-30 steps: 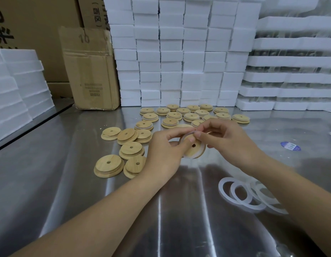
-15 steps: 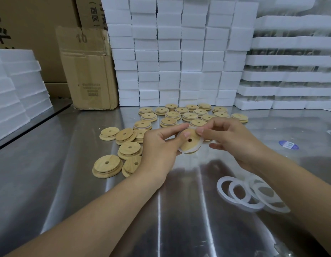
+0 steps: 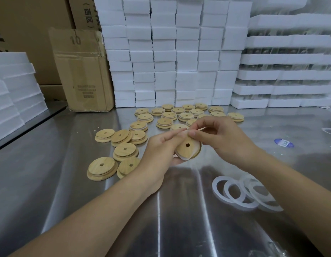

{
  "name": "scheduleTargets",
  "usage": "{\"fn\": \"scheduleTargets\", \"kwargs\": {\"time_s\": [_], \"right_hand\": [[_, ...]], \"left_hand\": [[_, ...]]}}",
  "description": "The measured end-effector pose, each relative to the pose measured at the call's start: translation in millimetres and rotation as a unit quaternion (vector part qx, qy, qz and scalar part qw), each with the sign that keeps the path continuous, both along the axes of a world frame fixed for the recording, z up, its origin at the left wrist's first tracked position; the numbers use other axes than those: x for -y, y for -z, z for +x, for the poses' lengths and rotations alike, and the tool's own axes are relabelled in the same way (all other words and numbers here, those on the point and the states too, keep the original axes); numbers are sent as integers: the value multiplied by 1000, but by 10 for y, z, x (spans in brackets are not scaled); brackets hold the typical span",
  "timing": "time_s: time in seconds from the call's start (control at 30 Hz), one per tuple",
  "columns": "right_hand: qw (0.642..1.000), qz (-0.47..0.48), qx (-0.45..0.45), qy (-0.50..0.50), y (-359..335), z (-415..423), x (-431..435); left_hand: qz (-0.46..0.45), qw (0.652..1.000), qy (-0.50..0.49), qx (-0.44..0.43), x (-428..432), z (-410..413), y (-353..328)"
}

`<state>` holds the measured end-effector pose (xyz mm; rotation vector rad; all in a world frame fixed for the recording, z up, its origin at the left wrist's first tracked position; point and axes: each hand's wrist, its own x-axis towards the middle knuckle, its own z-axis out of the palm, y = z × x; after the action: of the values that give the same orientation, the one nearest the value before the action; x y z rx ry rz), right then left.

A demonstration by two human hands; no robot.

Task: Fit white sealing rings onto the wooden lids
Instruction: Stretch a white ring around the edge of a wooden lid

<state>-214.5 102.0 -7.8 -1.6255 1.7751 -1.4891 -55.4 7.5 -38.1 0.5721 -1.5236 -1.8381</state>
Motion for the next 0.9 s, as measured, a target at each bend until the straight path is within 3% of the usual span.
{"fn": "scheduleTargets", "kwargs": {"time_s": [0.23, 0.6, 0.9], "right_hand": [[999, -27, 33, 16, -1, -20, 6], [997, 41, 62, 28, -46, -91, -29], [991, 72, 110, 41, -92, -54, -61]], "left_hand": [[70, 996, 54, -22, 33, 11, -1], [-45, 999, 30, -2, 39, 38, 27], [-14, 999, 14, -41, 11, 46, 19]]}}
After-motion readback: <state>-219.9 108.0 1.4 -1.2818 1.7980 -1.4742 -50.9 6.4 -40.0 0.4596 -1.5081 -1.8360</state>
